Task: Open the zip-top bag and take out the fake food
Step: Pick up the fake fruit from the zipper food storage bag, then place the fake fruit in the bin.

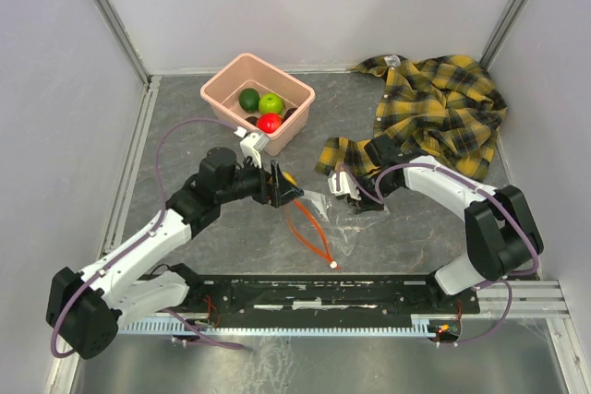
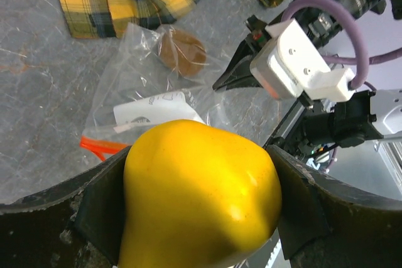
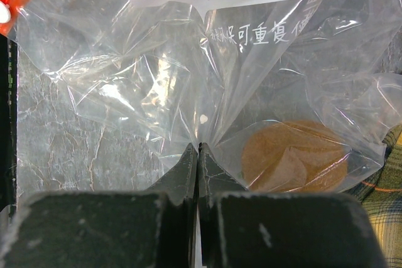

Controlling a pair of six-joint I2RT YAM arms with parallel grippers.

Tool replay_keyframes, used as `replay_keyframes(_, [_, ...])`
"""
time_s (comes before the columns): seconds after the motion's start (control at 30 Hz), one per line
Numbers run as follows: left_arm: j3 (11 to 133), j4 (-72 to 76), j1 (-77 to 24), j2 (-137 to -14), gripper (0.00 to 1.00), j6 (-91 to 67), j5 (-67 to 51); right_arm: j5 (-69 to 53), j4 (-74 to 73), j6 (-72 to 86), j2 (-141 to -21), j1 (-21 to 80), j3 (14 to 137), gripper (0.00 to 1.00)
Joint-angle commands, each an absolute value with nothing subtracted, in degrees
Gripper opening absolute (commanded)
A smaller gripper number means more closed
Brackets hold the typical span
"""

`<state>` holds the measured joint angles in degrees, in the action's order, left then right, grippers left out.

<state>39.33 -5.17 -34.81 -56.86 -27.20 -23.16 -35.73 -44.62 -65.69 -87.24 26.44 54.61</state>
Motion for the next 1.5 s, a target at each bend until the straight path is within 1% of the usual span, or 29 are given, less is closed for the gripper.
replay_keyframes(0.0, [43.9, -5.5, -33.4, -57.8, 0.40, -24.7, -25.2, -36.0, -44.1, -66.3, -86.3, 26.1, 54.6, 0.02])
replay_keyframes(0.27, [48.2, -5.4, -31.0, -59.7, 0.39, -24.5, -25.5, -36.1, -44.3, -66.4, -86.3, 26.0, 54.6, 0.03])
replay_keyframes(0.43, [51.5, -5.8, -29.4, -61.1, 0.37, -23.8, -25.5, -36.3, -44.4, -66.6, -86.2, 25.9, 54.6, 0.03])
replay_keyframes(0.6, [53.9, -5.7, -27.6, -62.8, 0.36, -23.3, -26.2, -36.3, -44.4, -66.6, -86.2, 26.0, 54.6, 0.03])
replay_keyframes(1.27, [58.5, 1.3, -18.6, -71.0, 0.37, -25.2, -29.2, -37.0, -45.0, -67.3, -86.2, 26.0, 54.5, 0.03])
replay_keyframes(1.47, [61.4, 2.8, -16.4, -74.6, 0.37, -25.5, -28.5, -37.0, -45.0, -67.5, -86.1, 26.0, 54.5, 0.04])
